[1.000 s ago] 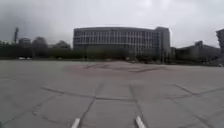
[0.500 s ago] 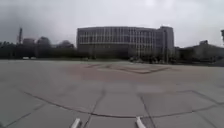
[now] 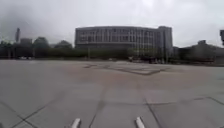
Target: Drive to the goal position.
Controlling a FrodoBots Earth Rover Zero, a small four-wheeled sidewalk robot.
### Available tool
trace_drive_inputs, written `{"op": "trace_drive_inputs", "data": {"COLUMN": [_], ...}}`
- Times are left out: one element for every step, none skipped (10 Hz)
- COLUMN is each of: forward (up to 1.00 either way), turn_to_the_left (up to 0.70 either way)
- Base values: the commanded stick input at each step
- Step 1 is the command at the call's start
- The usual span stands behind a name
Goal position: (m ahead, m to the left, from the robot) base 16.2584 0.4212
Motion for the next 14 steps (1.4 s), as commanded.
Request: {"op": "trace_drive_inputs", "data": {"forward": [1.0, 1.0, 1.0, 1.0, 1.0, 1.0, 1.0, 1.0, 1.0, 1.0, 1.0, 1.0, 1.0, 1.0], "turn_to_the_left": [0.05, 0.05, 0.04, -0.35, -0.35, -0.35, -0.35, -0.35, -0.35, -0.35, -0.35, -0.35, -0.35, -0.34]}}
